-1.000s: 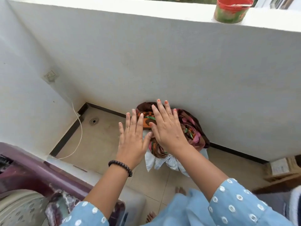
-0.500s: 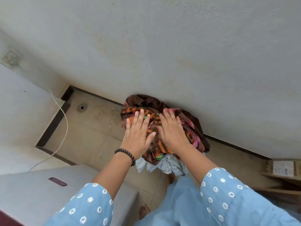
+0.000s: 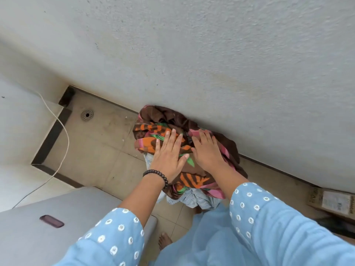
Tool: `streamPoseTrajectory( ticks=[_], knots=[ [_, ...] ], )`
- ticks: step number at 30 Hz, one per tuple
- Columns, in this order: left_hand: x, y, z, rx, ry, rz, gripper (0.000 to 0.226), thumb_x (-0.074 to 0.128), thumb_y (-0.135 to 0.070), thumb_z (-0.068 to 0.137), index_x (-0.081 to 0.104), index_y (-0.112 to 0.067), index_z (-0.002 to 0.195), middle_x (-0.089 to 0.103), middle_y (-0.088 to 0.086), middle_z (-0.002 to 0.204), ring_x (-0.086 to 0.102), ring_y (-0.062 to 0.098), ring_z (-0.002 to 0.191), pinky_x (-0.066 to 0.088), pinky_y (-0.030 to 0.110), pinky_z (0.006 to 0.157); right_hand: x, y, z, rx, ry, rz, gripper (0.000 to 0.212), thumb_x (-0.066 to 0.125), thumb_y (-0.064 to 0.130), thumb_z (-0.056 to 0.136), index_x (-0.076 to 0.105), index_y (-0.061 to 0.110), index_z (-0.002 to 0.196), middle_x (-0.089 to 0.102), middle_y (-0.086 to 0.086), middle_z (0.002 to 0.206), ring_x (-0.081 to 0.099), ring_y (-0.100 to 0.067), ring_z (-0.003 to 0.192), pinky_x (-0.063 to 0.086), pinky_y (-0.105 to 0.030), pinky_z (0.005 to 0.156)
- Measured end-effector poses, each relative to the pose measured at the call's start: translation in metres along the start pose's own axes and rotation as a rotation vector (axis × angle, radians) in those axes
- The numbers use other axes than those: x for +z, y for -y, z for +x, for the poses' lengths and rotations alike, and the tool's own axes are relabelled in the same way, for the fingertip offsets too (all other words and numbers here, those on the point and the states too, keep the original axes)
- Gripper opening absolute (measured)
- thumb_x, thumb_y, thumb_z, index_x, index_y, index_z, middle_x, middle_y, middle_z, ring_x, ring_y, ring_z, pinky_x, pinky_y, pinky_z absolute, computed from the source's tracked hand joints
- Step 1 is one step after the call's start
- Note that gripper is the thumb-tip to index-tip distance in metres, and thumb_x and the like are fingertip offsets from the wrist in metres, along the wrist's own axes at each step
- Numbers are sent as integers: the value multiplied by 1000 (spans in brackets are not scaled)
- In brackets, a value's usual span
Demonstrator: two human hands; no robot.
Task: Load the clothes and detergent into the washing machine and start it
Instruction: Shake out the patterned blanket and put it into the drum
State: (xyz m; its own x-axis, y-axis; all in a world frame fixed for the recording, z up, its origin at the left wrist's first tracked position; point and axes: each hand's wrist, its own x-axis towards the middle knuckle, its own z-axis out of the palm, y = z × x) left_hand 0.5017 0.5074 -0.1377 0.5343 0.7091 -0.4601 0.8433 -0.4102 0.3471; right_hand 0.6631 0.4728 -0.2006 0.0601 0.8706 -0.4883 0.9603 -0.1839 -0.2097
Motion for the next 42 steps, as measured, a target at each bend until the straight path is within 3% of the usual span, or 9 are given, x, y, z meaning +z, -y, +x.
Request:
streamPoseTrajectory(
  ticks=[10,13,18,25,29,33,36,40,42],
  knots=[
    [3,7,1,-51,27,-59,68,30,-48,104,2,-19,158,-13,2,165,-19,16,150,-12,44,119,-2,-13,24,91,272,16,58,40,11,95,27,10,151,14,-5,162,-5,-29,151,6,-61,118],
    [1,12,-5,-72,23,-68,67,29,-49,103,3,-20,158,-11,2,165,-17,17,151,-12,45,121,-4,-4,20,41,227,168,55,41,12,97,29,11,151,32,-7,153,12,-28,150,20,-54,118],
    [-4,18,-20,-103,2,-100,65,27,-49,104,5,-20,158,-5,1,166,-13,17,152,-10,45,122,-16,11,-3,64,-61,521,27,61,21,93,71,11,116,66,-7,116,61,-23,109,44,-31,92],
    [-21,16,-52,-106,-60,-193,69,32,-50,103,4,-20,158,-1,-3,166,-12,15,152,-12,42,120,-71,33,-59,131,-164,1000,13,67,1,83,69,9,94,66,-3,80,59,-9,66,48,-12,65],
    [-41,8,-65,-65,-147,-224,80,45,-52,98,1,-22,158,-1,-2,166,-14,15,151,-11,41,120,-121,43,-88,-34,-180,1204,24,64,-1,75,61,17,90,56,0,72,51,-12,64,45,-18,63],
    [-67,1,-73,-92,-196,-254,99,66,-51,86,3,-23,158,11,0,165,1,21,153,5,48,123,-176,56,-114,-207,-246,1342,23,59,2,72,56,18,89,53,3,71,49,-8,64,43,-18,64],
    [-85,0,-81,-181,-175,-385,102,72,-45,84,6,-23,158,42,5,151,42,25,138,41,39,106,-206,66,-128,-309,-298,1400,23,56,0,72,55,16,89,52,3,73,50,-7,66,42,-17,63],
    [-114,2,-101,-258,-272,-505,37,67,-37,87,61,-24,121,71,3,107,65,24,100,52,34,81,-234,76,-143,-438,-330,1436,29,52,-16,81,55,11,92,52,2,74,49,-6,65,41,-17,61],
    [-129,3,-111,-260,-378,-612,6,62,-26,91,67,-24,94,72,5,91,65,24,89,50,35,78,-244,79,-149,-477,-340,1430,31,50,-19,83,55,11,92,52,1,74,48,-9,66,39,-19,61]
  ],
)
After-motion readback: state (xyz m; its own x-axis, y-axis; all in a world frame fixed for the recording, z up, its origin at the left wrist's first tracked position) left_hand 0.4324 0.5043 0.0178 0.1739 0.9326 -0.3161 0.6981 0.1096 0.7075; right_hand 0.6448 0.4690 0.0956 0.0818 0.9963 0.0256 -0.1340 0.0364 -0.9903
